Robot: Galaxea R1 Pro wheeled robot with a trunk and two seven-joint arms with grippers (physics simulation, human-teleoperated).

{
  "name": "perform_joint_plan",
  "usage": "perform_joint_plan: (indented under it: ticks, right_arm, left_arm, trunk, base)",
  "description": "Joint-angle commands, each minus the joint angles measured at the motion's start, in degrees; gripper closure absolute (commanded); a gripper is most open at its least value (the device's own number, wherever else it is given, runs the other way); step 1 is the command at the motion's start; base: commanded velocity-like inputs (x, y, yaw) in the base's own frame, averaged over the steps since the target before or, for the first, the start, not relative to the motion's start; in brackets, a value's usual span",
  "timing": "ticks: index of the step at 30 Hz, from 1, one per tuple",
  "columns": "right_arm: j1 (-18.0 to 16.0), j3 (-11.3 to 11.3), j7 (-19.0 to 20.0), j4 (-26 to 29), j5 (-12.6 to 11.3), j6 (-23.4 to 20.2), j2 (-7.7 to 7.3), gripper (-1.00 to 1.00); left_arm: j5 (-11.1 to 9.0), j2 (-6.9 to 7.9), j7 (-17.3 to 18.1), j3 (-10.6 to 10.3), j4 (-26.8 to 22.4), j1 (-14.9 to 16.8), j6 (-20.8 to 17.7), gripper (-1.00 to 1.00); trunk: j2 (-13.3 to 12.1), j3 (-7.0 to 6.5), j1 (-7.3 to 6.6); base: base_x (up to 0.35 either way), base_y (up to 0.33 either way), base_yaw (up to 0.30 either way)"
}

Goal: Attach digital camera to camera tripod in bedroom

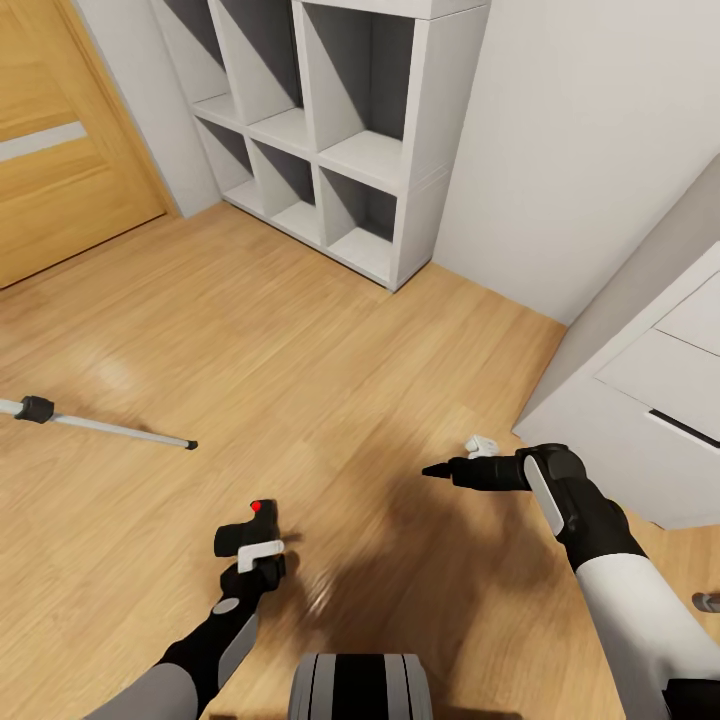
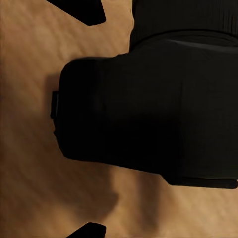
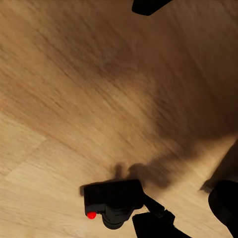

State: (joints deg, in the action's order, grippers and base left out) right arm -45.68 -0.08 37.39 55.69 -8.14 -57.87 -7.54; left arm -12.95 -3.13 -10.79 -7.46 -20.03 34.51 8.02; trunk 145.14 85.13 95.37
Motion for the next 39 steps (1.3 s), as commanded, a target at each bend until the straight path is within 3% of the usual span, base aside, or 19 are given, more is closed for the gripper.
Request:
perform_joint_plan:
  ticks: [1,23,39]
  right_arm:
    - [0.0,0.0,-0.2,0.0,-0.5,-0.4,-0.02,-1.0]
    - [0.0,0.0,-0.2,0.0,-0.6,-0.4,-0.02,-1.0]
    - [0.0,0.0,-0.2,0.0,-0.6,-0.4,-0.02,-1.0]
  left_arm:
    - [-0.5,0.04,-0.4,-0.5,0.2,0.0,0.4,-1.0]
    - [-1.0,0.06,-0.4,-0.3,1.0,0.0,0.8,-1.0]
    - [-0.9,0.06,-0.2,0.0,6.0,0.0,1.6,-1.0]
  trunk:
    - [0.0,0.03,-0.01]
    - [0.0,0.03,-0.01]
    - [0.0,0.03,-0.01]
  base:
    - [0.0,0.0,0.0]
    - [0.0,0.0,0.0]
    - [0.0,0.0,0.0]
